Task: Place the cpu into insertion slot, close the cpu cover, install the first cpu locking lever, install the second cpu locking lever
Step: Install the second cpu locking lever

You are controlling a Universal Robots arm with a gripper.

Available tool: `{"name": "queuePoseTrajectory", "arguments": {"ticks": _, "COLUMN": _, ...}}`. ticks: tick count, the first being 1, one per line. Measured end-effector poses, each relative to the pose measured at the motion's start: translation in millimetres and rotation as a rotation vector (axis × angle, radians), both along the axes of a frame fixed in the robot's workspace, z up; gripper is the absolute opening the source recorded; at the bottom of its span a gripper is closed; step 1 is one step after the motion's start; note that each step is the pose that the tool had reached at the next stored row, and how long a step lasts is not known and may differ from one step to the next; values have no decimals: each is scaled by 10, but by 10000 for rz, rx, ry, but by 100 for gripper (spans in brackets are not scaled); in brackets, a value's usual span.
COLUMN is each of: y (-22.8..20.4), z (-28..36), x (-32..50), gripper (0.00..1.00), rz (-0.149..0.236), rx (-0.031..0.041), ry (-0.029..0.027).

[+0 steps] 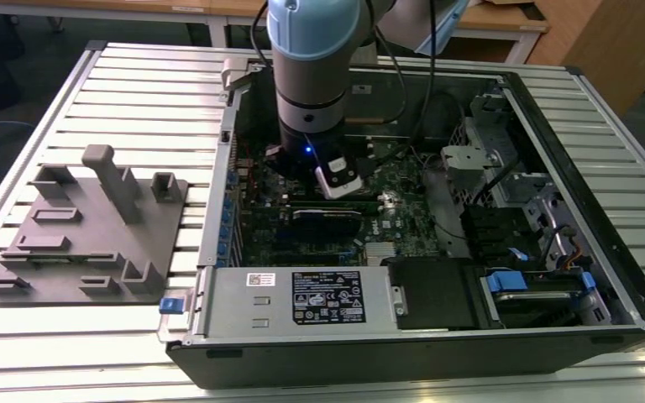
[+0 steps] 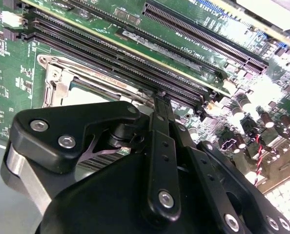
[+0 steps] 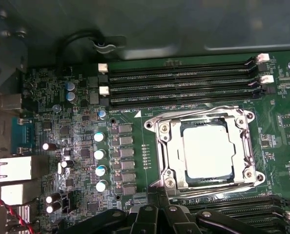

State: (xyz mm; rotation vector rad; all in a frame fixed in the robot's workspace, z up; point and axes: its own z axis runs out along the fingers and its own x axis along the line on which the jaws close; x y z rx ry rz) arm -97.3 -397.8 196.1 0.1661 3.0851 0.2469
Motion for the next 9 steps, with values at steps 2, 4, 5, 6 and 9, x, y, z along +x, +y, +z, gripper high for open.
{"name": "queuePoseTrajectory", "arguments": {"ticks": 2, "y": 4, "z": -1, "x": -3, "gripper": 11, "rz": 0, "rx": 0, "ry": 0}}
{"name": "queuePoseTrajectory", "arguments": {"ticks": 4, "y": 8, "z": -2, "x": -5, "gripper": 11, "rz": 0, "rx": 0, "ry": 1}}
{"name": "queuePoseTrajectory", "arguments": {"ticks": 5, "y": 11, "z": -3, "x": -6, "gripper": 11, "rz": 0, "rx": 0, "ry": 1}}
{"name": "queuePoseTrajectory", "arguments": {"ticks": 6, "y": 14, "z": -4, "x": -7, "gripper": 11, "rz": 0, "rx": 1, "ry": 0}}
{"name": "queuePoseTrajectory", "arguments": {"ticks": 9, "y": 18, "z": -9, "x": -10, "gripper": 11, "rz": 1, "rx": -1, "ry": 1}}
